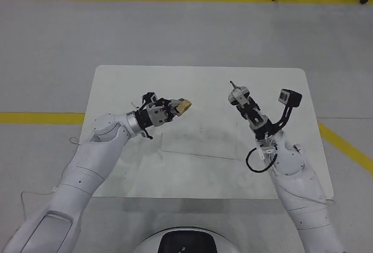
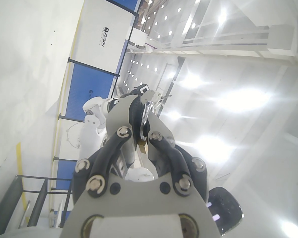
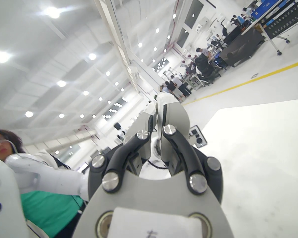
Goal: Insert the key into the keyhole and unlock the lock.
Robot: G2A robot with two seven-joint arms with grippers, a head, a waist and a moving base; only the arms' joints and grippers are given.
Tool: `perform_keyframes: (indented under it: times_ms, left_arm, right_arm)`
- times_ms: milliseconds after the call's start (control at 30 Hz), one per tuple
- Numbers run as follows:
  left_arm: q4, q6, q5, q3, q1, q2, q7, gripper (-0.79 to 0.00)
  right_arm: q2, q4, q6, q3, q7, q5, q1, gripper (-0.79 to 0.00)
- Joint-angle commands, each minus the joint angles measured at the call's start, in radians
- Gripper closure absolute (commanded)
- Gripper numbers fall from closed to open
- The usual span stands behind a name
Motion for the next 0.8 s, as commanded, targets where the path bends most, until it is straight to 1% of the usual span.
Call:
perform_keyframes:
  times_ms: [0, 67, 133, 233, 300, 367, 500, 567, 700, 767]
  left_arm:
    - [-0.012, -0.035, 0.010, 0.024, -0.012, -0.011, 0.020, 0.000]
    - [-0.023, -0.070, 0.013, 0.046, -0.022, -0.023, 0.043, 0.000]
    - [-0.023, -0.089, -0.012, 0.068, -0.031, -0.038, 0.068, 0.000]
    - [-0.002, -0.100, -0.029, 0.104, -0.049, -0.059, 0.093, 0.000]
    - [0.020, -0.097, -0.031, 0.126, -0.064, -0.070, 0.097, 0.000]
    - [0.042, -0.092, -0.038, 0.142, -0.078, -0.081, 0.098, 0.000]
    - [0.075, -0.113, -0.055, 0.162, -0.102, -0.103, 0.114, 0.000]
    - [0.082, -0.115, -0.064, 0.177, -0.112, -0.114, 0.109, 0.000]
    - [0.107, -0.107, -0.076, 0.201, -0.133, -0.135, 0.094, 0.000]
    - [0.107, -0.107, -0.076, 0.201, -0.133, -0.135, 0.094, 0.000]
  right_arm:
    - [0.009, -0.042, 0.117, 0.019, 0.112, 0.142, -0.034, 0.000]
    - [0.019, -0.097, 0.224, 0.046, 0.201, 0.214, -0.067, 0.000]
    - [0.027, -0.157, 0.313, 0.076, 0.246, 0.250, -0.105, 0.000]
    - [0.037, -0.245, 0.437, 0.116, 0.264, 0.242, -0.168, 0.000]
    - [0.041, -0.313, 0.489, 0.140, 0.270, 0.244, -0.214, 0.000]
    - [0.046, -0.369, 0.524, 0.171, 0.269, 0.238, -0.257, 0.000]
    - [0.050, -0.447, 0.572, 0.211, 0.240, 0.205, -0.331, 0.000]
    - [0.052, -0.464, 0.587, 0.226, 0.234, 0.197, -0.355, 0.000]
    - [0.054, -0.473, 0.593, 0.246, 0.259, 0.213, -0.378, 0.000]
    - [0.054, -0.473, 0.593, 0.246, 0.259, 0.213, -0.378, 0.000]
